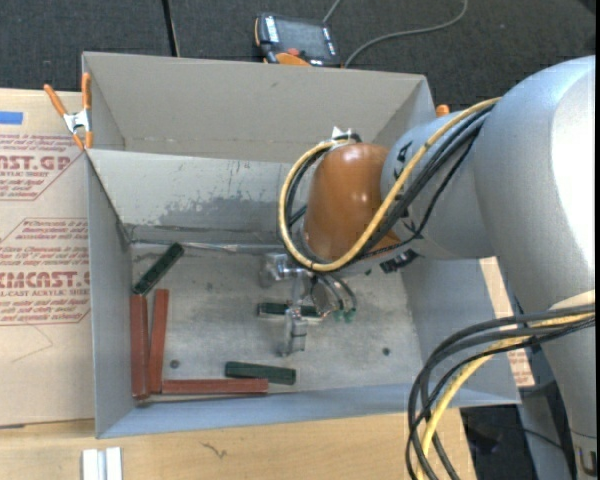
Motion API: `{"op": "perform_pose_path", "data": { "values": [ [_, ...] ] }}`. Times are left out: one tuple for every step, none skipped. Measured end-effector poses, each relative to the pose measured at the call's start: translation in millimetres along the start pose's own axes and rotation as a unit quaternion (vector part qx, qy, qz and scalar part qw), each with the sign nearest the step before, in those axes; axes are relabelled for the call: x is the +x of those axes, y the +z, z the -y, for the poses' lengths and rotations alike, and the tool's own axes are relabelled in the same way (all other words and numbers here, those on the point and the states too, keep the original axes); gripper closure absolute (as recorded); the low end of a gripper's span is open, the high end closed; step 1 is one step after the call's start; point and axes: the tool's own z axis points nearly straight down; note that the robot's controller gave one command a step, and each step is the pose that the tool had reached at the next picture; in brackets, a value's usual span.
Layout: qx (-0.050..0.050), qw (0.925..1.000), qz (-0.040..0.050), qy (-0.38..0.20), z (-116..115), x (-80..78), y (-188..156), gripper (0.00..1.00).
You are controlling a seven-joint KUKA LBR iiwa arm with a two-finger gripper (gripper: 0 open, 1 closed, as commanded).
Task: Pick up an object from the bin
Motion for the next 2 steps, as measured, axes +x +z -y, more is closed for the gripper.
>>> {"op": "perform_pose_path", "data": {
  "values": [
    [0.0,1.0,0.0004,0.001,1,-0.1,-4,1.0],
    [0.0,0.9999,0.0057,0.014,2,-27.2,-138,1.0]
  ]
}}
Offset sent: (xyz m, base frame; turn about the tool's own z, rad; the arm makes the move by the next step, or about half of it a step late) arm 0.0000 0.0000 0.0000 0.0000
